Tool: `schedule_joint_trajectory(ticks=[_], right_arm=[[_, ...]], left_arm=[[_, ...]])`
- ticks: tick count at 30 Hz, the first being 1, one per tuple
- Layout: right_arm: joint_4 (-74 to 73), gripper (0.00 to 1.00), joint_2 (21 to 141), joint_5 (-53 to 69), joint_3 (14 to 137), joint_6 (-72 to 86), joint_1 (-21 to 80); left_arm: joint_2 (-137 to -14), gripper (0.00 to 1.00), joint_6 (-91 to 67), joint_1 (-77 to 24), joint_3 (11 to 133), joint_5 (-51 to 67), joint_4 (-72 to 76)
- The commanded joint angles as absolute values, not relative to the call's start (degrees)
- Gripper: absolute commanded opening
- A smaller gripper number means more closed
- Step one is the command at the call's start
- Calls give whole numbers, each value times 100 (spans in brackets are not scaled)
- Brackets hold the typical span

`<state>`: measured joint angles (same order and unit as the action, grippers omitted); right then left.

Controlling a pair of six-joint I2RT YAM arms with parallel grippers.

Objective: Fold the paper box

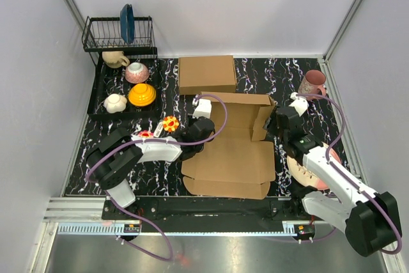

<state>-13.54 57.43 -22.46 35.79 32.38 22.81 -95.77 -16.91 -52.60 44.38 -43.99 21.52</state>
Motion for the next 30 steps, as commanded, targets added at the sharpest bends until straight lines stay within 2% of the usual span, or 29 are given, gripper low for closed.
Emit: schedule_joint_trajectory(ticks=[1, 12, 17, 20, 24, 25, 28, 30], right_arm=[[-730, 58, 5923, -1986, 3533, 3041, 2250], [147, 69, 6336, -1582, 3542, 2874, 2267], [421, 67, 6679, -1740, 3595, 2778, 2259], [510, 65, 6872, -1880, 3656, 2734, 2250], [422, 55, 7180, -2074, 3867, 2663, 2259], [396, 48, 7259, -2135, 3876, 2628, 2259], [361, 37, 7374, -2250, 3902, 2628, 2259], [360, 33, 7435, -2311, 3902, 2628, 2259]], left_arm=[[-9448, 0, -1318, -5309, 4342, -4166, 2162], [-9448, 0, -1231, -5326, 4351, -4034, 2206], [-9431, 0, -1169, -5370, 4359, -4017, 2206], [-9431, 0, -1160, -5379, 4359, -3999, 2189], [-9378, 0, -1169, -5405, 4403, -3964, 2083], [-9361, 0, -1160, -5414, 4421, -3964, 2048], [-9343, 0, -1204, -5432, 4482, -3955, 1925], [-9360, 0, -1265, -5458, 4509, -3929, 1899]])
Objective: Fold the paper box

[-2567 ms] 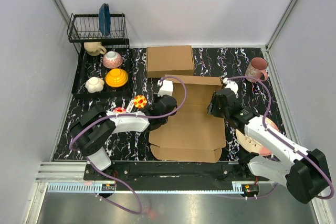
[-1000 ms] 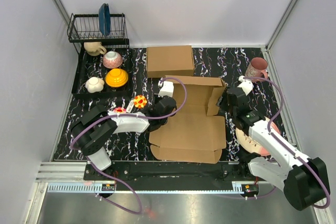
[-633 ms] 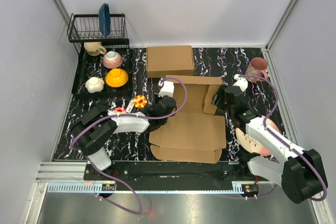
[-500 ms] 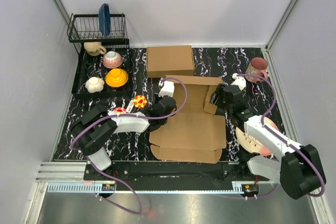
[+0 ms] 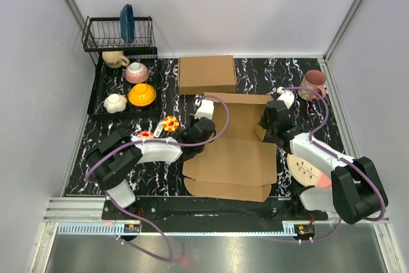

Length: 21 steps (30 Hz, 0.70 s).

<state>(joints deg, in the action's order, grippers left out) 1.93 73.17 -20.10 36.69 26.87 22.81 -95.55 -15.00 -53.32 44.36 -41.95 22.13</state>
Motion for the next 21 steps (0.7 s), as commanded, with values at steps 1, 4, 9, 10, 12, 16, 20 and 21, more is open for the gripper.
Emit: schedule_joint_trajectory(ticks=[1, 4, 9, 10, 12, 16, 20, 21], right_arm=[[352, 29, 7444, -2355, 3902, 2619, 2259], [299, 19, 7506, -2425, 3920, 2602, 2259], [-156, 0, 7707, -2654, 4122, 2619, 2268], [-254, 0, 7752, -2741, 4166, 2637, 2268], [-412, 0, 7857, -2777, 4262, 2646, 2268], [-439, 20, 7814, -2629, 4201, 2698, 2268], [-474, 41, 7840, -2470, 4148, 2707, 2285], [-527, 46, 7901, -2435, 4157, 2707, 2303]], left_arm=[[-9360, 0, -1274, -5467, 4517, -3911, 1881], [-9369, 0, -1327, -5502, 4544, -3902, 1828], [-9352, 0, -1353, -5519, 4614, -3902, 1758], [-9343, 0, -1354, -5528, 4623, -3902, 1749], [-9334, 0, -1362, -5528, 4649, -3911, 1732], [-9360, 0, -1380, -5537, 4702, -3929, 1653], [-9369, 0, -1406, -5528, 4728, -3946, 1582], [-9378, 0, -1415, -5528, 4729, -3955, 1556]])
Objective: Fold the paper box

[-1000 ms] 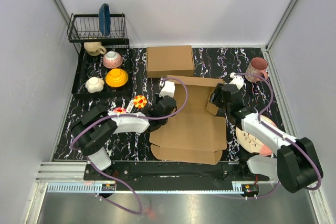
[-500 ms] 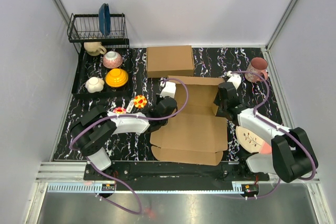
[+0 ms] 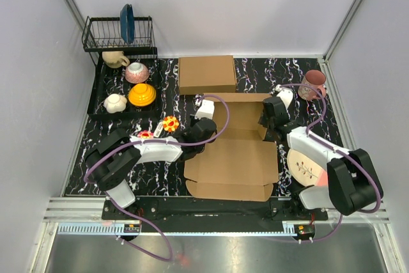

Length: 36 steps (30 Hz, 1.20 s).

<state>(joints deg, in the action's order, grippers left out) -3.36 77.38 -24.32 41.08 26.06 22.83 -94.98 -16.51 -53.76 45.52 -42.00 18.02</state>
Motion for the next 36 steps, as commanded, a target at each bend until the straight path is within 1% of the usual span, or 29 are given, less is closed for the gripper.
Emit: schedule_joint_trajectory(ticks=[1, 6, 10, 11, 14, 17, 22, 23, 24, 26, 27, 29, 30, 36], right_arm=[[-562, 47, 7936, -2426, 4157, 2707, 2320], [-624, 43, 8129, -2303, 4140, 2725, 2373], [-659, 24, 8218, -2311, 4122, 2716, 2399], [-659, 13, 8192, -2320, 4105, 2716, 2399], [-677, 0, 8121, -2399, 4104, 2689, 2408], [-686, 0, 8060, -2504, 4078, 2654, 2487], [-642, 0, 8077, -2672, 4017, 2724, 2637], [-694, 6, 8051, -2672, 4017, 2751, 2637], [-729, 22, 7999, -2672, 4025, 2786, 2637], [-834, 40, 7788, -2628, 4017, 2883, 2637], [-870, 52, 7709, -2611, 4025, 2892, 2637], [-1027, 60, 7472, -2506, 4034, 2892, 2637], [-1089, 67, 7384, -2470, 4034, 2892, 2637], [-1625, 79, 6672, -2119, 3999, 2971, 2637]], left_arm=[[-9378, 0, -1424, -5528, 4737, -3955, 1547], [-9396, 0, -1459, -5537, 4772, -3946, 1512], [-9413, 0, -1494, -5528, 4799, -3938, 1476], [-9396, 0, -1494, -5528, 4773, -3938, 1485], [-9369, 0, -1503, -5528, 4667, -3938, 1634], [-9395, 0, -1494, -5537, 4501, -3937, 1985], [-9615, 0, -1573, -5537, 4026, -3999, 3075], [-9633, 0, -1625, -5528, 3964, -4051, 3294], [-9659, 0, -1722, -5537, 3842, -4095, 3392], [-9685, 0, -1784, -5537, 3710, -4306, 3715], [-9694, 0, -1810, -5537, 3596, -4376, 3805], [-9729, 0, -1828, -5546, 3533, -4596, 3937], [-9729, 0, -1819, -5537, 3533, -4675, 3920], [-9852, 0, -1775, -5537, 3647, -5124, 3920]])
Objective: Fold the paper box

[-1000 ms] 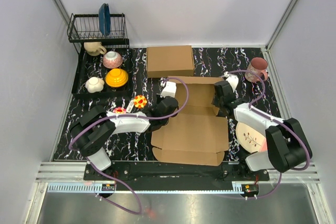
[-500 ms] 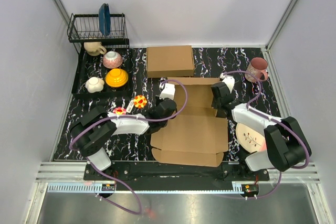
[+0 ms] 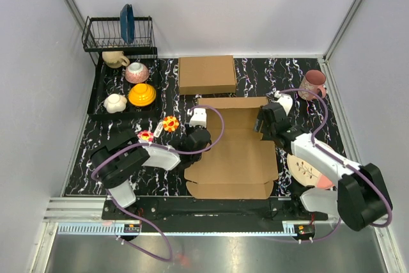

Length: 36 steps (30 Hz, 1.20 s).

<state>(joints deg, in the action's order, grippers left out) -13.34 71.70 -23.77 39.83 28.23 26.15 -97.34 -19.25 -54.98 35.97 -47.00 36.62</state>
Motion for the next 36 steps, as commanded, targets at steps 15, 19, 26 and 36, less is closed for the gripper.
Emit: schedule_joint_trajectory(ticks=[15, 19, 26, 36], right_arm=[[-2004, 88, 4430, -789, 4376, 3041, 2637], [-1769, 87, 4858, -1994, 4500, 2884, 2628], [-221, 89, 5914, -1627, 4430, 2883, 2549], [905, 82, 6548, -1652, 3816, 2874, 2514]], left_arm=[[-10230, 0, -1995, -5563, 3789, -5625, 3893], [-10239, 0, -1872, -5555, 3551, -5546, 4401], [-10353, 0, -1530, -5572, 3156, -5362, 5369], [-10345, 2, -1292, -5572, 2936, -5344, 5792]])
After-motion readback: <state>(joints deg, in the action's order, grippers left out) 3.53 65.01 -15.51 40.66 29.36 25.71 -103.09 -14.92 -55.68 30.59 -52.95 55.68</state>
